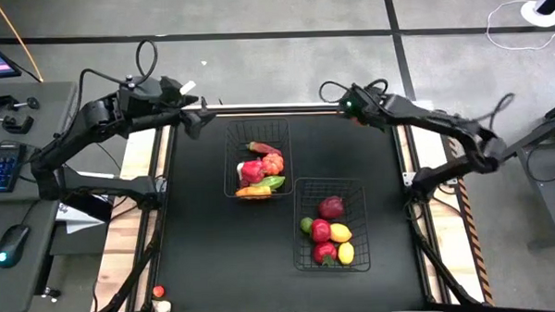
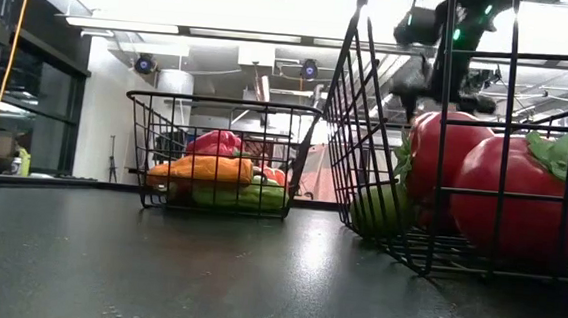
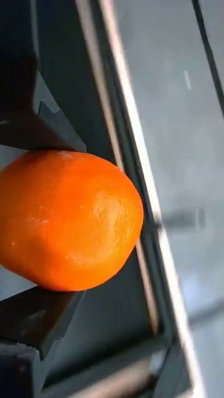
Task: Sort produce into baskets
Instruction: Put the orange into the bottom black wire basket
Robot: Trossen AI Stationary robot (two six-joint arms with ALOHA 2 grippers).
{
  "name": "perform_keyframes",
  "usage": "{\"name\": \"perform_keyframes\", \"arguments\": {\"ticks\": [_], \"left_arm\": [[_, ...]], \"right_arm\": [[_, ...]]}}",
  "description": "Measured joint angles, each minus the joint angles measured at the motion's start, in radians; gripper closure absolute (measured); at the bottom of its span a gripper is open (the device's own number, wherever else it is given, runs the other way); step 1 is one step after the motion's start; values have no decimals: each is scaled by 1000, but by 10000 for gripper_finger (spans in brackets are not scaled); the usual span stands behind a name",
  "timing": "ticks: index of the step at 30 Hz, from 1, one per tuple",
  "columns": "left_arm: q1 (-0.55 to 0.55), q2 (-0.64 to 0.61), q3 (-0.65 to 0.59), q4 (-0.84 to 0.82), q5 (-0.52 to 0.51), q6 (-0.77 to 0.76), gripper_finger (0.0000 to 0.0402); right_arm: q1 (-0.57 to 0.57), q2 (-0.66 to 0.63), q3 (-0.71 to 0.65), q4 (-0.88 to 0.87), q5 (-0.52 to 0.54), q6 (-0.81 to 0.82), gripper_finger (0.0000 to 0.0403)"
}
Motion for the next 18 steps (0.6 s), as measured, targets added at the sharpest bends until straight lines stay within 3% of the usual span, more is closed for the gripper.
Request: {"name": "perform_keyframes", "arguments": {"ticks": [10,15,18], "left_arm": [[-37,78,0,21,13,-182,12],[-147,121,0,21,0,-328,12],[-251,152,0,25,-47,-416,12]], "right_arm": [[509,-87,1,123,-265,-266,123],[758,-87,2,138,-324,-287,113],[850,-87,2,141,-323,-297,112]]}}
